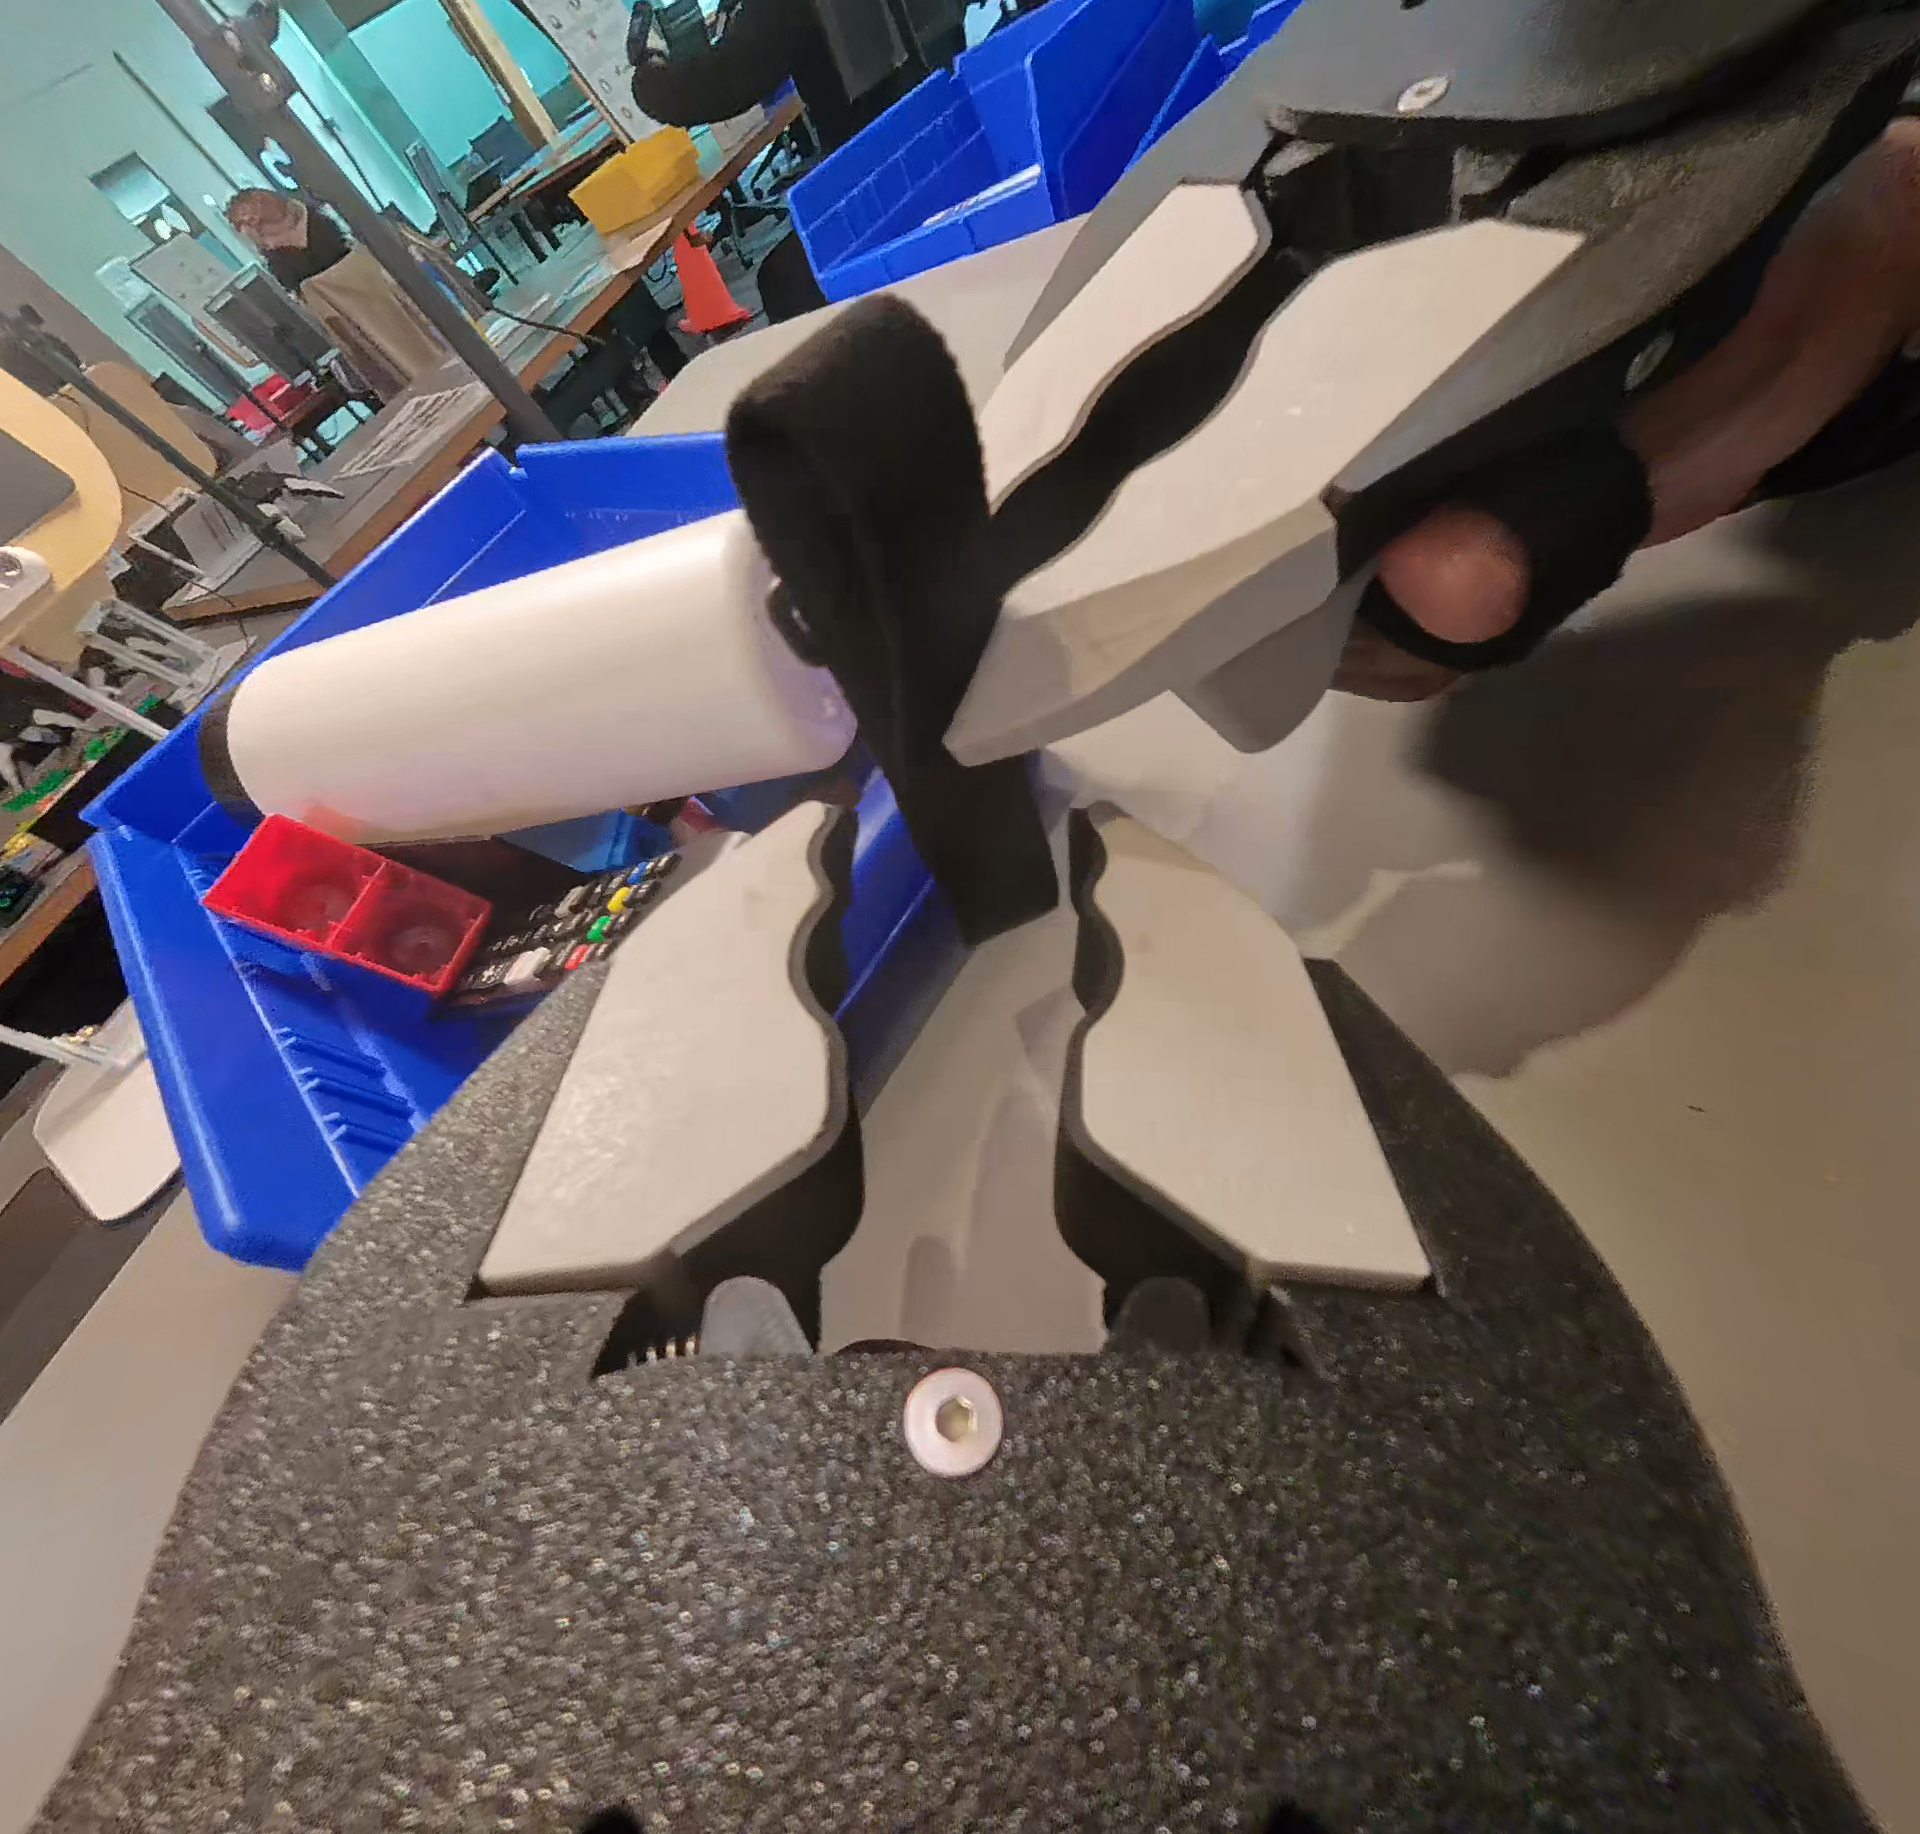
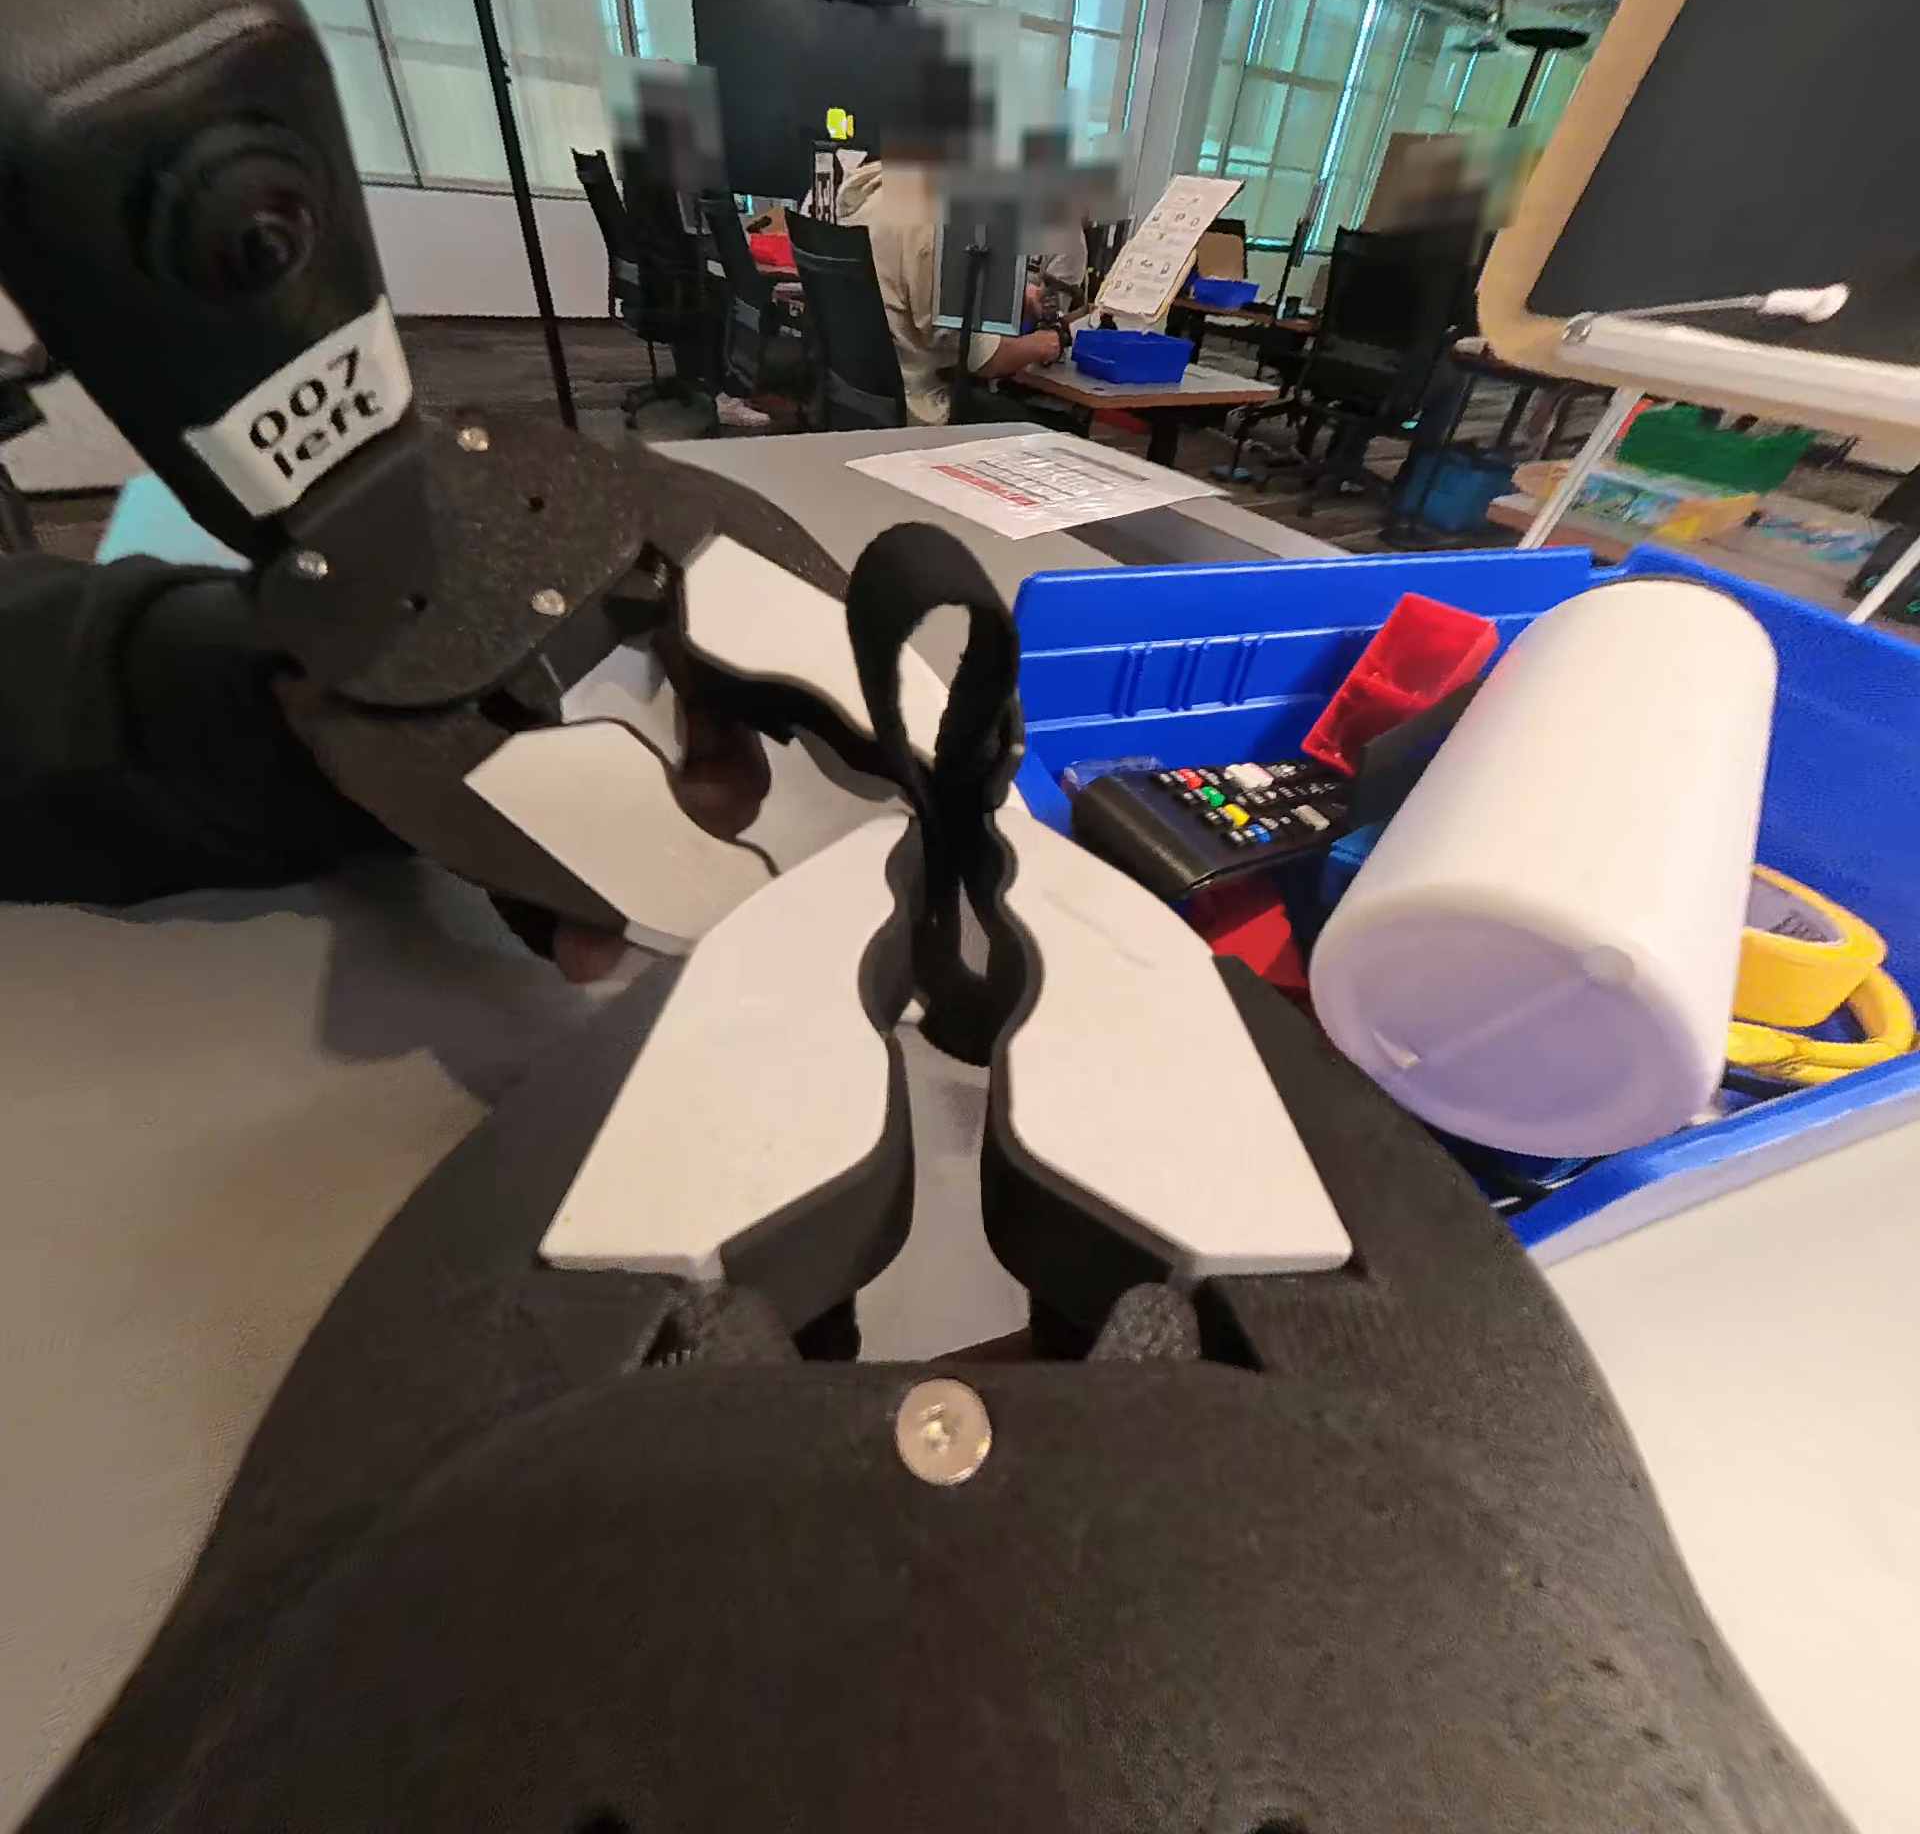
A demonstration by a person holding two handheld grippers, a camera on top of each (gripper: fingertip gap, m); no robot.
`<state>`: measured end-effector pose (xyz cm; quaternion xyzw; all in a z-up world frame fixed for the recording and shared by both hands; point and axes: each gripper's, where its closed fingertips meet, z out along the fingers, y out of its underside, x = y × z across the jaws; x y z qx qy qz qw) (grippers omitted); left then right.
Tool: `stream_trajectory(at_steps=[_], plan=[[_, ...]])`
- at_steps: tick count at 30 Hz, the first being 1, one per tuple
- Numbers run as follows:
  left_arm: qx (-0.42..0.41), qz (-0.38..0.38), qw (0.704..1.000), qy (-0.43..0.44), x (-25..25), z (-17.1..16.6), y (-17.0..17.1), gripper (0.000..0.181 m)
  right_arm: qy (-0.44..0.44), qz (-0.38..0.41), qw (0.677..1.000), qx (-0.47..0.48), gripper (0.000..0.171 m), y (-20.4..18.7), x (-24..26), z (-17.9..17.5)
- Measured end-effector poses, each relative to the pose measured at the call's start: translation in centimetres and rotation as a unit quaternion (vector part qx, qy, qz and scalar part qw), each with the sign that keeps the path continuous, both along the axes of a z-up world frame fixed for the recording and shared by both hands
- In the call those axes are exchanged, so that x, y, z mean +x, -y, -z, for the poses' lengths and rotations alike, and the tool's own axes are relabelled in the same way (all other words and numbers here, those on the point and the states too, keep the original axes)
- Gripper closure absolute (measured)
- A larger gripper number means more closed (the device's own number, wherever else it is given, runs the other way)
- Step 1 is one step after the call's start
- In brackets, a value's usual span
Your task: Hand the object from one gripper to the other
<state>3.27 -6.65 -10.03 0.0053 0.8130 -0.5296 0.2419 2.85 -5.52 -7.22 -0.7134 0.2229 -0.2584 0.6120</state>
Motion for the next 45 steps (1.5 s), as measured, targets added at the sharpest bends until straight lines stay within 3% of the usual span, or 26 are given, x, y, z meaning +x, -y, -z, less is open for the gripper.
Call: stream_trajectory(at_steps=[4,7,9,11,14,17,24,26,28,29,32,35,40,45], plan=[[-0.035,0.036,0.998,-0.042,-0.2,-1.4,-0.6,0.125,0.094,0.014,0.995,-0.039,0.162,0.9,0.0,-1.0],[-0.074,0.074,0.983,-0.152,-0.8,-2.0,-1.1,0.123,0.214,0.028,0.97,-0.11,0.162,1.1,-0.4,-1.6],[-0.106,0.107,0.951,-0.27,-1.6,-2.4,-1.2,0.123,0.31,0.026,0.935,-0.168,0.163,0.7,-1.3,-1.7],[-0.143,0.135,0.899,-0.391,-2.2,-3.1,-1.4,0.125,0.384,0.025,0.898,-0.214,0.163,0.1,-2.2,-1.7],[-0.179,0.15,0.826,-0.513,-2.3,-3.5,-1.4,0.129,0.44,0.021,0.864,-0.244,0.163,-0.6,-3.3,-1.7],[-0.175,0.148,0.791,-0.568,-2.4,-3.1,-1.4,0.128,0.486,0.027,0.832,-0.268,0.163,-0.8,-3.8,-1.8],[-0.152,0.153,0.76,-0.613,-4.3,-2.6,-0.2,0.121,0.561,0.017,0.745,-0.36,0.163,-1.5,-4.2,0.1],[-0.148,0.154,0.761,-0.613,-4.6,-2.3,0.0,0.126,0.572,0.003,0.731,-0.372,0.163,-1.9,-4.5,0.8],[-0.155,0.149,0.764,-0.608,-4.3,-2.1,0.1,0.144,0.577,-0.005,0.725,-0.377,0.163,-2.3,-4.8,1.2],[-0.162,0.145,0.769,-0.601,-4.1,-2.0,0.0,0.157,0.577,-0.005,0.725,-0.377,0.163,-2.4,-4.9,1.2],[-0.179,0.141,0.791,-0.567,-3.5,-2.1,-0.1,0.168,0.557,0.001,0.741,-0.374,0.161,-2.3,-4.5,1.3],[-0.181,0.11,0.846,-0.489,-2.3,-2.2,-0.4,0.169,0.506,0.001,0.791,-0.343,0.153,-2.0,-4.1,1.0],[-0.105,0.053,0.96,-0.254,-0.1,-1.7,-1.5,0.17,0.38,-0.005,0.891,-0.246,0.142,-0.8,-3.0,-0.4],[0.0,0.057,0.995,-0.088,-0.4,-0.3,-1.7,0.17,0.32,-0.02,0.923,-0.211,0.132,0.1,-2.5,-1.0]])
